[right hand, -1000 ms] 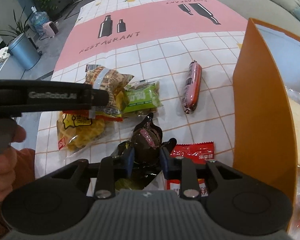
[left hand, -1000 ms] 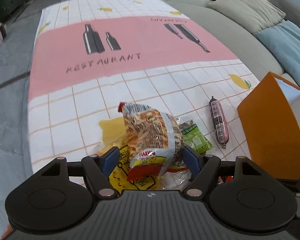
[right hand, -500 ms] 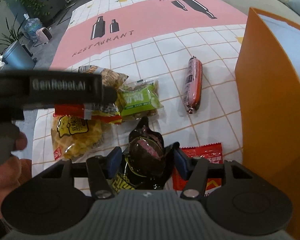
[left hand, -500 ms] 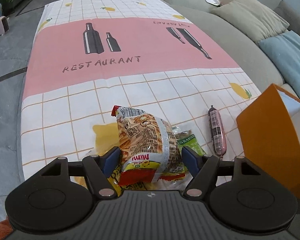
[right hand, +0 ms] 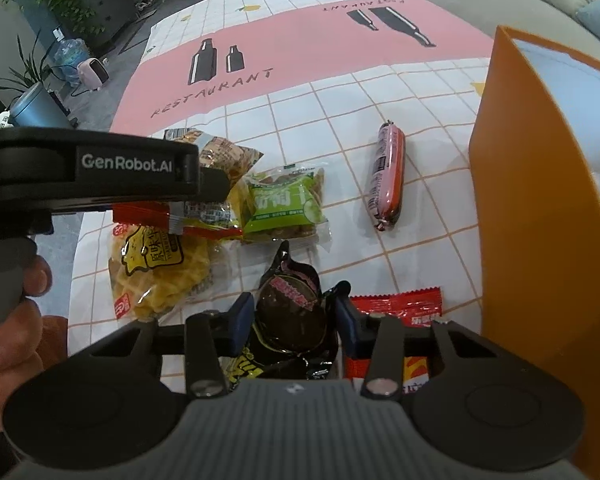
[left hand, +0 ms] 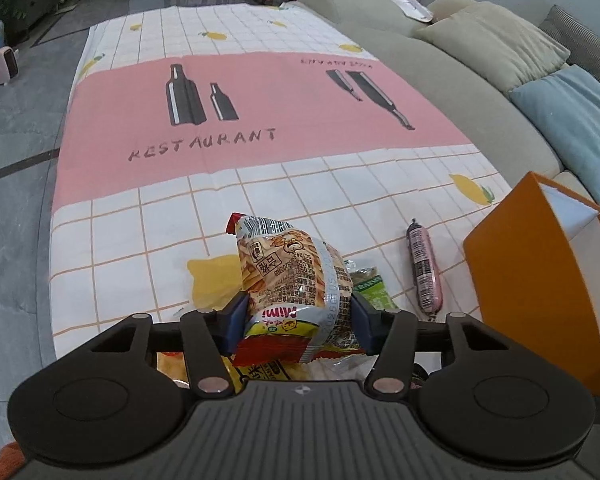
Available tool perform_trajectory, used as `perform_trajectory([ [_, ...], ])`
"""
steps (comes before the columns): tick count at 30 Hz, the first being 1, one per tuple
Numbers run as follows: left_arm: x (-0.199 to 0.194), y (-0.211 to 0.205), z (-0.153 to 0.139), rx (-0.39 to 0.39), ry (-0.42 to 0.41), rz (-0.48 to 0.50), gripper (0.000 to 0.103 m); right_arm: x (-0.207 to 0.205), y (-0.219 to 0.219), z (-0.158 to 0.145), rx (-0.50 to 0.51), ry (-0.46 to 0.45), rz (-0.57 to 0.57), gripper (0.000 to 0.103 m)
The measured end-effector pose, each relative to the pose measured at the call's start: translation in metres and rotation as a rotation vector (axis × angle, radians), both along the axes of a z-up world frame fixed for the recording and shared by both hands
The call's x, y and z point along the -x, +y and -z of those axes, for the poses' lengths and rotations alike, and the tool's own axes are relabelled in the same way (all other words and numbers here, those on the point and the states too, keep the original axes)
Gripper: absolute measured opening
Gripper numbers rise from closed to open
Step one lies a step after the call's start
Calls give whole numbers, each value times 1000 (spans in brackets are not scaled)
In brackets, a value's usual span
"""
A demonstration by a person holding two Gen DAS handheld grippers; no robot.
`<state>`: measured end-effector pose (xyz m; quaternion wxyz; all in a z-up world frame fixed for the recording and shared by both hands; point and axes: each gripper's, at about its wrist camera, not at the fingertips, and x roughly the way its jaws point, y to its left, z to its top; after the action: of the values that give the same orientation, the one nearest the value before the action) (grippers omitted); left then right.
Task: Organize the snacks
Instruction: 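Carry both held bags over the orange box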
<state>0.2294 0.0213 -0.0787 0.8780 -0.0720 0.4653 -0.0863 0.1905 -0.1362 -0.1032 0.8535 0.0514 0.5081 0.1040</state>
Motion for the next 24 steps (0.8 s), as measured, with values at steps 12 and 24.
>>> perform_trajectory([
  [12, 33, -22, -49, -44, -89, 76, 59, 30, -17, -47, -17, -99, 27, 42],
  [24, 77, -34, -101, 10, -149, 112, 59, 83, -48, -109, -41, -222, 70, 42],
])
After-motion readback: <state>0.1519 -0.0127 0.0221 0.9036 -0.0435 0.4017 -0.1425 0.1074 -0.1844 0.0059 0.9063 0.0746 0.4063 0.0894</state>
